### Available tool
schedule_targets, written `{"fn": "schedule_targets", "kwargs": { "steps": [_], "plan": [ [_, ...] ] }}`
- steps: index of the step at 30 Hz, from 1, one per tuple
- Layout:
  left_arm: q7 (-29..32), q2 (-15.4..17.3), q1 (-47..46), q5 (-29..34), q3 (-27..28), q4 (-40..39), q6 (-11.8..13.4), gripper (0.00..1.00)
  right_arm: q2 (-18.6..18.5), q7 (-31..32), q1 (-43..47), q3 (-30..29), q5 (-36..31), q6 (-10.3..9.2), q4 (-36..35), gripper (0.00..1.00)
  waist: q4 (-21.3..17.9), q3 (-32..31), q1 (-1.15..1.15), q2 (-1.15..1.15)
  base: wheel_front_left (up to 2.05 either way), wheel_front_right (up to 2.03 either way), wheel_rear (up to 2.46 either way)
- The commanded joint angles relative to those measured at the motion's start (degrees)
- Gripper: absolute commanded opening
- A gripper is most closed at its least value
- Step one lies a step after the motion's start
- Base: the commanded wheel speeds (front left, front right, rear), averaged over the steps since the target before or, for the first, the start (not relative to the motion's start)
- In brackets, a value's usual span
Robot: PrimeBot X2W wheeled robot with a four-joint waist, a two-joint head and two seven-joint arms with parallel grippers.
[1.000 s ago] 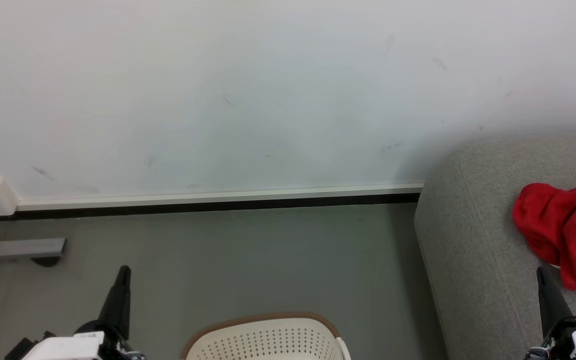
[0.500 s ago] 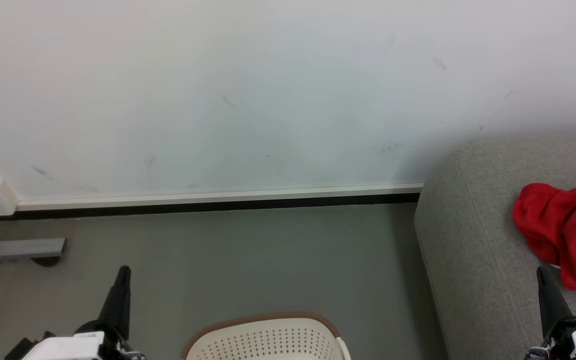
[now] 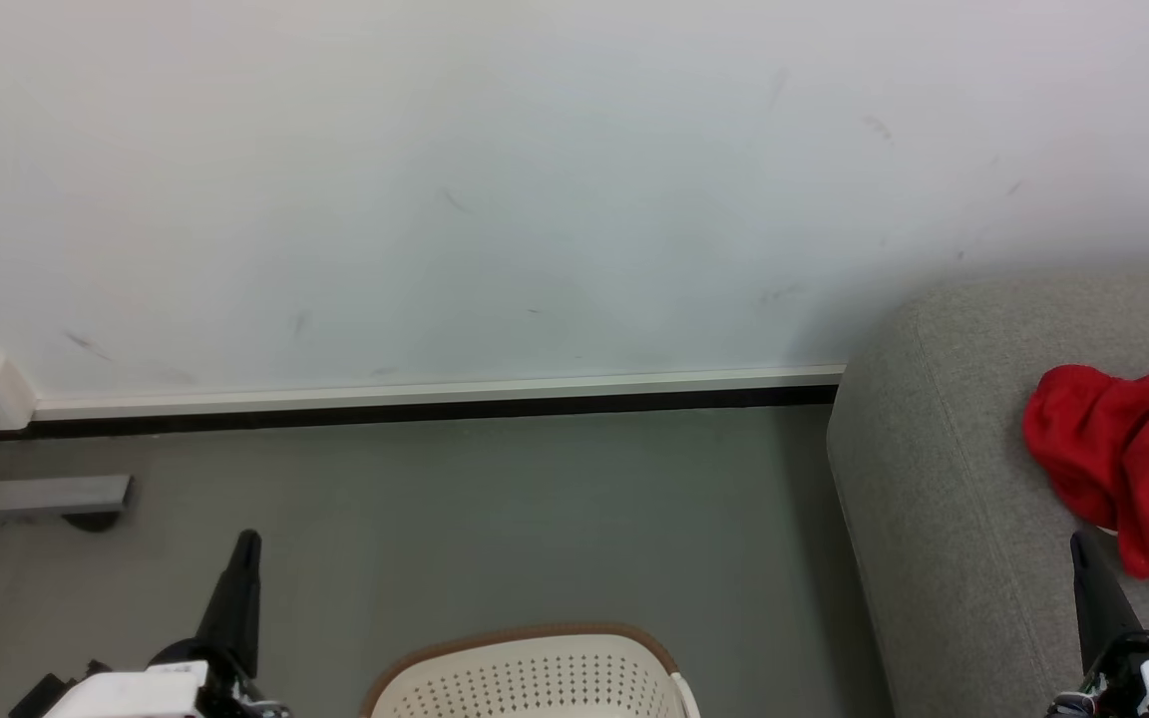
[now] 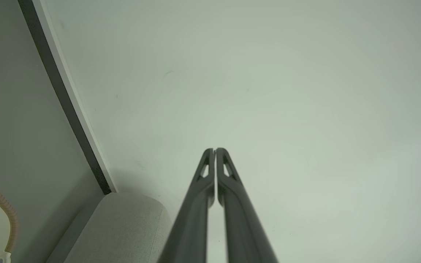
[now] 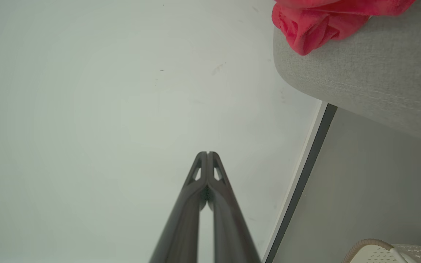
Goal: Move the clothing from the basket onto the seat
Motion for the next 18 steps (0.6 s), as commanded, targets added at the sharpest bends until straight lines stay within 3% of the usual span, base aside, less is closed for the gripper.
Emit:
{"fn": "schedule_targets", "kwargs": {
  "steps": [1,18],
  "plan": [
    [0.2,0.4,-0.5,-0.8,0.1,0.0,-0.4,0.00,0.1,0.2,-0.7,-0.3,-0.4,-0.10,-0.3,0.00,0.0,0.0,0.00,0.00,0.00,0.00,0.00],
    [0.2,0.4,-0.5,-0.8,0.1,0.0,-0.4,0.00,0.1,0.2,-0.7,-0.3,-0.5,-0.10,-0.3,0.00,0.0,0.0,0.00,0.00,0.00,0.00,0.00]
  ]
}}
